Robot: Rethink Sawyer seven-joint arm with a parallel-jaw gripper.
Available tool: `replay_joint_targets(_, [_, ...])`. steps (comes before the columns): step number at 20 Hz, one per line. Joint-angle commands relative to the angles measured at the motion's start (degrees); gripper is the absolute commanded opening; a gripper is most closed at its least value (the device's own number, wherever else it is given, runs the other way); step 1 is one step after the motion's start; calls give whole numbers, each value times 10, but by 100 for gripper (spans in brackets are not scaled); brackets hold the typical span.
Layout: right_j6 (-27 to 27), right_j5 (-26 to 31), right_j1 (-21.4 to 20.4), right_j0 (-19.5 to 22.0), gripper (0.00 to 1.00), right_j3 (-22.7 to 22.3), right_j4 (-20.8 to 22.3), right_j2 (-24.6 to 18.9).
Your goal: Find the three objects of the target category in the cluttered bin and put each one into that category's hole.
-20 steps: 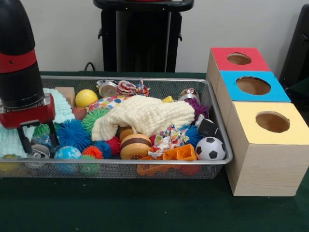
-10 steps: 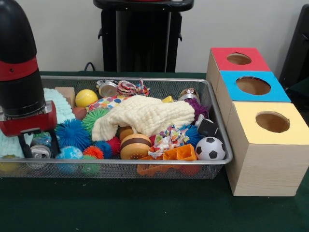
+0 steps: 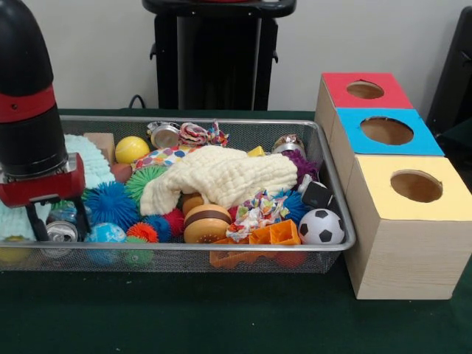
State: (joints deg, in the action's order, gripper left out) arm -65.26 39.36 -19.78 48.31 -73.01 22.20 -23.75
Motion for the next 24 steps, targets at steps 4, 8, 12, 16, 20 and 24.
replay_joint_targets(4, [-71, 44, -25, -5, 100, -47, -24, 26])
replay_joint_targets(8, [-69, 104, -39, -22, 100, -34, -39, 37])
replay_joint_targets(12, [-64, 128, -46, -31, 100, -32, -47, 44])
replay_joint_targets(16, [-62, 116, -39, -31, 100, -39, -48, 45])
replay_joint_targets(20, [-62, 106, -37, -32, 100, -47, -49, 46])
replay_joint_targets(24, [-63, 94, -37, -34, 100, -59, -50, 50])
